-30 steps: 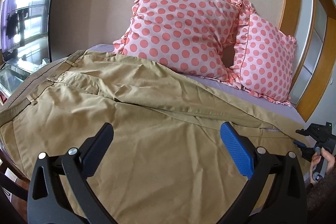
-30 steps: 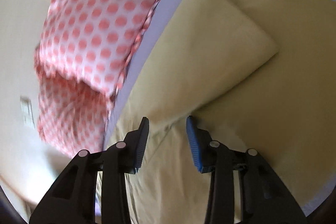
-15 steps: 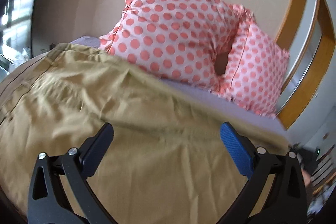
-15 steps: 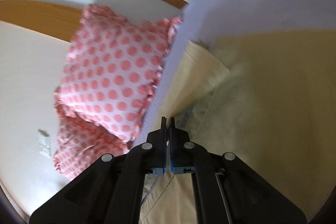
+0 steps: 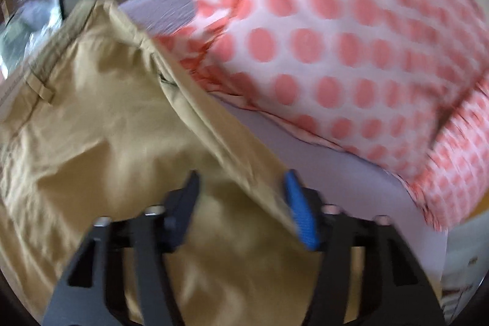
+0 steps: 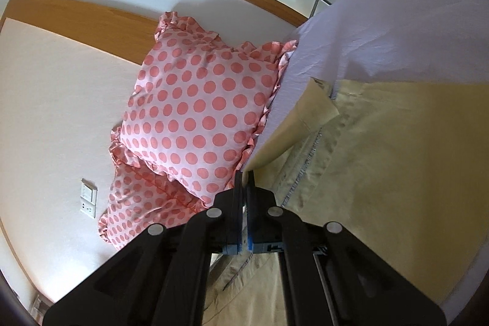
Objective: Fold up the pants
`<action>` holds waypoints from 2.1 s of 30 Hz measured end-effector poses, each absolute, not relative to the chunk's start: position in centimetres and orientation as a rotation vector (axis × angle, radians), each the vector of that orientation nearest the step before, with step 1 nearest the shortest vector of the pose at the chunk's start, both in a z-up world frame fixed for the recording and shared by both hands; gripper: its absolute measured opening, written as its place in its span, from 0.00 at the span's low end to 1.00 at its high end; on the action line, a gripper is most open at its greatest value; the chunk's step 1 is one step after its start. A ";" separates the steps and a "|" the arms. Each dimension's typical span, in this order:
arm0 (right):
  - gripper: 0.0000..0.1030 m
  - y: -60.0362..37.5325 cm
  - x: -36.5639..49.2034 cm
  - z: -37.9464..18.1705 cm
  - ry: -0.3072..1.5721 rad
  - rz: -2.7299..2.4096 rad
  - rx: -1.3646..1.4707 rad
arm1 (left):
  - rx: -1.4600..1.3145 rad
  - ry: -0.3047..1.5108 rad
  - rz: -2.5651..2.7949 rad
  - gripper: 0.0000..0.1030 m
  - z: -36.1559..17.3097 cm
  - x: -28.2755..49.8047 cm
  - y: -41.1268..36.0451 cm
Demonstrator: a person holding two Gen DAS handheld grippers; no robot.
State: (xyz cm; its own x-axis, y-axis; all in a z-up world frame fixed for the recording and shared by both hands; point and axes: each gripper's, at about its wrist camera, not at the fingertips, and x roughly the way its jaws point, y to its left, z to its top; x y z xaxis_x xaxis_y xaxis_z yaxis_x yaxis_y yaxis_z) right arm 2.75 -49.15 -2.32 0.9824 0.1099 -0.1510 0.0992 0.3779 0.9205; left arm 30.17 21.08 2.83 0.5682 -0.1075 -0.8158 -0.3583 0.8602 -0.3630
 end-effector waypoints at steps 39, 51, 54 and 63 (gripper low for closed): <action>0.02 -51.9 -7.3 -7.4 0.356 -0.156 1.143 | -0.611 0.709 -0.002 0.07 -0.3 -5.2 22.7; 0.61 -53.2 -8.5 -5.7 0.323 -0.368 0.966 | -0.603 0.645 0.001 0.32 0.3 -8.3 23.7; 0.55 -52.0 -7.7 -5.6 0.337 -0.334 0.917 | -0.642 0.600 0.042 0.34 0.5 -9.4 24.7; 0.04 -47.9 -4.3 -3.7 0.298 -0.142 0.788 | -0.704 0.497 0.166 0.55 1.1 -11.5 27.6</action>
